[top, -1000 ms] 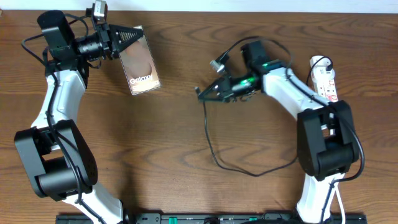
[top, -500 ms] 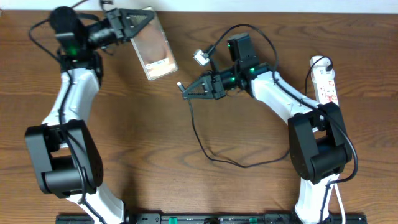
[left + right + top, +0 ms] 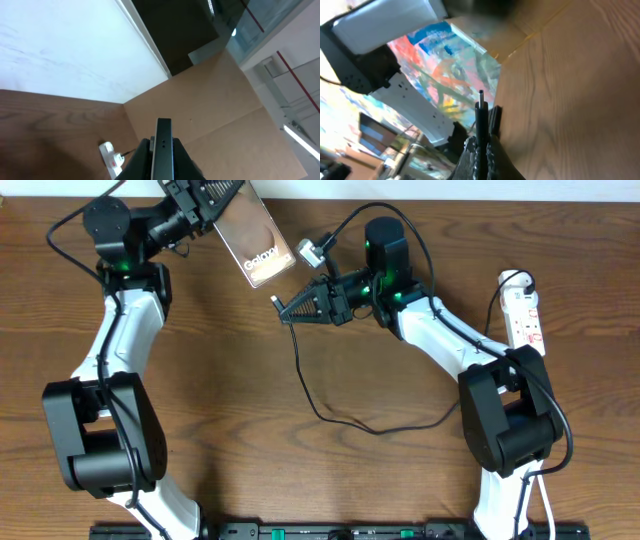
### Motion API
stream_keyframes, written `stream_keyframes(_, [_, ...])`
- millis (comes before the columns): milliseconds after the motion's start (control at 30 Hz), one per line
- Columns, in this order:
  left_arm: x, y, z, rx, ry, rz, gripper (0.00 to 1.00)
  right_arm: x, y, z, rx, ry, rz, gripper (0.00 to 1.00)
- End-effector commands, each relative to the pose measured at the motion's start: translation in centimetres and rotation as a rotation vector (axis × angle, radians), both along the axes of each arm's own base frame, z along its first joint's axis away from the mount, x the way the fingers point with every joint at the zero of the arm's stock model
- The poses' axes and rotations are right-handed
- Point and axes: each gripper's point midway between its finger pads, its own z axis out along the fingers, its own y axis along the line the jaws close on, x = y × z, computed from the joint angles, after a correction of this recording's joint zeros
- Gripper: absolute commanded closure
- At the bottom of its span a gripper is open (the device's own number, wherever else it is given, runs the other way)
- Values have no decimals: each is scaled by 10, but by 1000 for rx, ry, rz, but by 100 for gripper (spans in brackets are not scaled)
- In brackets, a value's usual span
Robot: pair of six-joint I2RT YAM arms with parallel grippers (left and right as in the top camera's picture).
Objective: Plug charger to phone and switch on socket
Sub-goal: 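Move the connector toward the phone's bottom port held by left gripper, then push the connector into the phone's charging port with the right gripper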
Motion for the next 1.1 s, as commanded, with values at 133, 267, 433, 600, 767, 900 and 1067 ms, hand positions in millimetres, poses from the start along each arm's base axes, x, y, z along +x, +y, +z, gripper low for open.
stream_keyframes(133, [-16,5,13,31,-28,-65,93,1,6,8,1,-5,-10,99])
stream_keyframes(267, [-18,4,13,36,-28,-76,93,5,12,8,-2,-12,-46,99])
stream_keyframes(433, [-19,4,12,39,-28,-82,93,12,14,8,-14,6,-91,99])
stream_keyframes(600, [-19,4,12,54,-54,-78,93,10,16,8,-17,15,-85,99])
stream_keyframes(767, [-19,4,12,68,-79,-73,93,5,20,8,-17,17,-70,99])
stream_keyframes(900, [-17,5,13,66,-82,-61,92,4,20,12,-5,0,-65,99])
stream_keyframes(1067, [-15,6,13,60,-79,-49,93,3,20,18,3,3,-53,99])
